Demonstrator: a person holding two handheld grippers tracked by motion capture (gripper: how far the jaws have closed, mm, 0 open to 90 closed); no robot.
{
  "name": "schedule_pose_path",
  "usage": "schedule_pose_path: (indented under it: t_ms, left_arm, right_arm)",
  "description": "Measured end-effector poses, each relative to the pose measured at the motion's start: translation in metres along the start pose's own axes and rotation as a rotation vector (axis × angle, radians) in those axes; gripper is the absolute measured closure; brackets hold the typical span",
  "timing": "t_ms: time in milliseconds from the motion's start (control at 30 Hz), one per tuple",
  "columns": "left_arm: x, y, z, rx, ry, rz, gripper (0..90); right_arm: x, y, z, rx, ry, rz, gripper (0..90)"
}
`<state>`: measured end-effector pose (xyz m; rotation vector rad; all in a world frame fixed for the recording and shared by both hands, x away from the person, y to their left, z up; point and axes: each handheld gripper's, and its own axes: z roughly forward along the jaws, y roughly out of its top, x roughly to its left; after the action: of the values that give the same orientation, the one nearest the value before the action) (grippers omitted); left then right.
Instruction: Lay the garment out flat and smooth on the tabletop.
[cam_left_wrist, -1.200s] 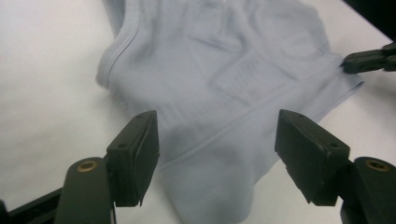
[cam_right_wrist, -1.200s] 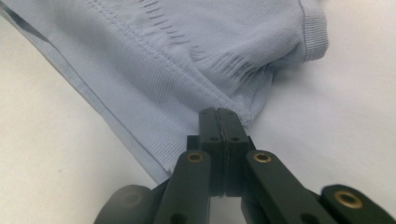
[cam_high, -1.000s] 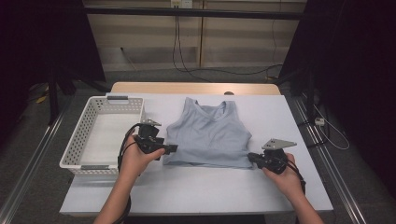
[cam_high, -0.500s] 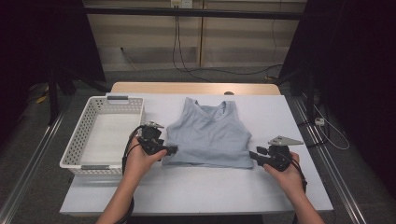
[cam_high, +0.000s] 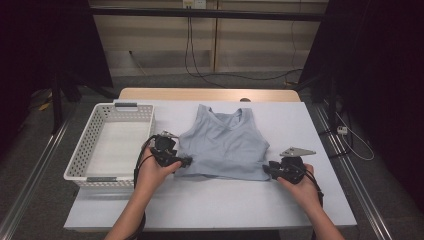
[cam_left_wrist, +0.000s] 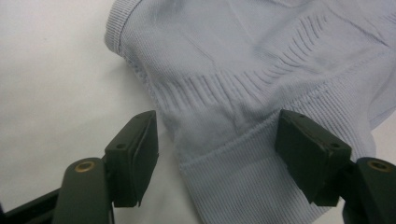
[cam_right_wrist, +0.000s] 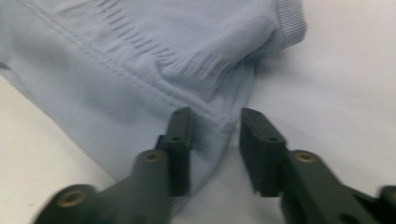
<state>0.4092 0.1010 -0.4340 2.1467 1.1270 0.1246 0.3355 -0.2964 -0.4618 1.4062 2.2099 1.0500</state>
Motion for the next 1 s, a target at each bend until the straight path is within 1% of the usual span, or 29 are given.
schedule_pose_path:
  t_ms: [33, 67, 100, 133, 200, 233, 300, 333, 367, 467, 533, 600, 700, 733, 767, 833, 867, 900, 933, 967, 1000]
  left_arm:
    - [0.000, 0.000, 0.000, 0.000, 0.000, 0.000, 28.6]
    - [0.000, 0.000, 0.000, -0.001, 0.000, 0.002, 27.9]
    - [-0.001, 0.001, 0.001, -0.003, 0.002, 0.002, 27.2]
    - [-0.001, 0.001, 0.000, -0.001, 0.004, 0.006, 25.9]
    - [-0.001, 0.001, 0.000, -0.007, 0.005, 0.004, 23.5]
    - [-0.002, 0.001, 0.000, -0.010, -0.005, 0.000, 22.3]
    - [-0.002, 0.001, -0.001, -0.016, -0.009, 0.003, 21.4]
    - [-0.003, 0.001, -0.001, -0.020, -0.005, 0.005, 19.6]
    - [-0.002, 0.001, -0.001, -0.025, -0.004, 0.014, 18.5]
    - [-0.003, 0.002, -0.003, -0.034, -0.014, 0.024, 17.1]
    - [-0.003, 0.003, -0.004, -0.026, -0.018, 0.029, 16.4]
    - [-0.005, 0.003, -0.003, -0.038, -0.021, 0.026, 16.4]
    - [-0.004, 0.004, -0.006, -0.035, -0.016, 0.030, 16.5]
    - [-0.004, 0.003, -0.007, -0.040, 0.006, 0.035, 16.5]
    - [-0.004, 0.003, -0.008, -0.042, 0.012, 0.036, 16.5]
    - [-0.003, 0.003, -0.009, -0.051, -0.001, 0.024, 16.6]
    - [-0.002, 0.004, -0.011, -0.041, -0.003, 0.026, 16.8]
    - [-0.003, 0.003, -0.010, -0.051, 0.004, 0.024, 16.8]
    - [-0.003, 0.003, -0.011, -0.042, -0.010, 0.027, 16.9]
    - [-0.004, 0.003, -0.010, -0.042, -0.019, 0.018, 17.5]
    - [-0.006, 0.002, -0.009, -0.048, -0.015, 0.018, 17.5]
  right_arm:
    - [0.000, 0.000, 0.000, -0.003, 0.006, 0.001, 71.0]
    - [0.000, -0.001, 0.000, -0.005, 0.015, 0.009, 75.8]
    - [0.000, -0.001, 0.000, -0.008, 0.026, 0.016, 78.4]
    - [0.001, -0.001, 0.000, -0.010, 0.025, 0.006, 83.0]
    - [0.003, 0.001, 0.000, -0.004, 0.014, -0.024, 85.2]
    - [0.005, 0.002, 0.000, 0.000, 0.007, -0.040, 85.6]
    - [0.005, 0.003, 0.000, 0.004, 0.005, -0.047, 86.1]
    - [0.004, 0.004, 0.000, 0.002, 0.008, -0.044, 86.1]
    - [0.004, 0.004, -0.001, 0.003, 0.010, -0.041, 86.2]
    - [0.000, 0.007, -0.008, -0.021, 0.013, -0.036, 86.3]
    - [-0.002, 0.008, -0.012, -0.030, 0.007, -0.046, 86.4]
    - [-0.002, 0.009, -0.015, -0.037, 0.008, -0.048, 86.4]
    - [-0.004, 0.009, -0.020, -0.041, -0.007, -0.056, 86.5]
    - [-0.005, 0.009, -0.022, -0.046, -0.008, -0.050, 86.5]
    - [-0.007, 0.010, -0.024, -0.053, -0.011, -0.047, 86.6]
    - [-0.010, 0.009, -0.029, -0.050, -0.023, -0.047, 86.6]
    - [-0.012, 0.008, -0.031, -0.047, -0.032, -0.048, 86.6]
    - [-0.014, 0.007, -0.034, -0.042, -0.035, -0.055, 86.5]
    - [-0.015, 0.005, -0.036, -0.038, -0.034, -0.053, 86.6]
    - [-0.016, 0.002, -0.037, -0.033, -0.036, -0.055, 86.6]
    - [-0.017, -0.001, -0.039, -0.028, -0.039, -0.057, 86.5]
